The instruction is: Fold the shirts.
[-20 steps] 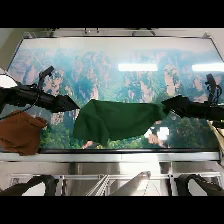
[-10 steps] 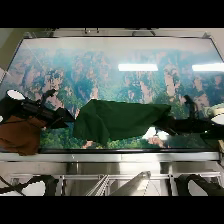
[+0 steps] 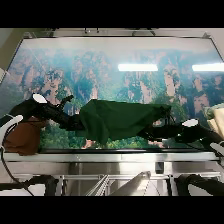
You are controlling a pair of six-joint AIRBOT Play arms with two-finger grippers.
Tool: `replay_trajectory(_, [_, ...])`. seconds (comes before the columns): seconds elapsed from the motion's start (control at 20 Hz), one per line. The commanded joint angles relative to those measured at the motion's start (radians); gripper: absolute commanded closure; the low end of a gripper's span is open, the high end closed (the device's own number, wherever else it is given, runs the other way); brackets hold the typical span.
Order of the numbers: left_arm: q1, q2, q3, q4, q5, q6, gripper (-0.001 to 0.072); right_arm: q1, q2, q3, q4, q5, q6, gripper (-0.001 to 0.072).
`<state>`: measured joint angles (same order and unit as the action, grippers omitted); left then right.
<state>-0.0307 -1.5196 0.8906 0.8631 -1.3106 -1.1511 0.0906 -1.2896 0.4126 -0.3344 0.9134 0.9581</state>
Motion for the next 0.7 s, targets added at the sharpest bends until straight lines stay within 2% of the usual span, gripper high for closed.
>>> replay_trajectory(0.0, [-0.029,-0.022,0.071,0.0,-0.071,0.0,0.0706,0.011,-0.039,0.028,0.101,0.073,-0.099,0.0695])
replay_trajectory(0.2, [0.045,0.131,0.148,-0.06,-0.197,0.0,0.0705,-0.087,0.142,0.111,0.125,0.429,-0.097,0.0695])
replay_trajectory(0.4, [0.199,0.382,0.295,-0.381,-0.352,0.037,0.0692,-0.328,0.453,0.307,0.386,0.651,-0.071,0.0695])
replay_trajectory(0.5, [0.285,0.502,0.416,-0.571,-0.408,0.061,0.0688,-0.476,0.576,0.452,0.528,0.697,-0.068,0.0695])
replay_trajectory(0.65, [0.44,0.65,0.639,-0.757,-0.406,0.109,0.0686,-0.708,0.719,0.679,0.624,0.634,-0.068,0.0696])
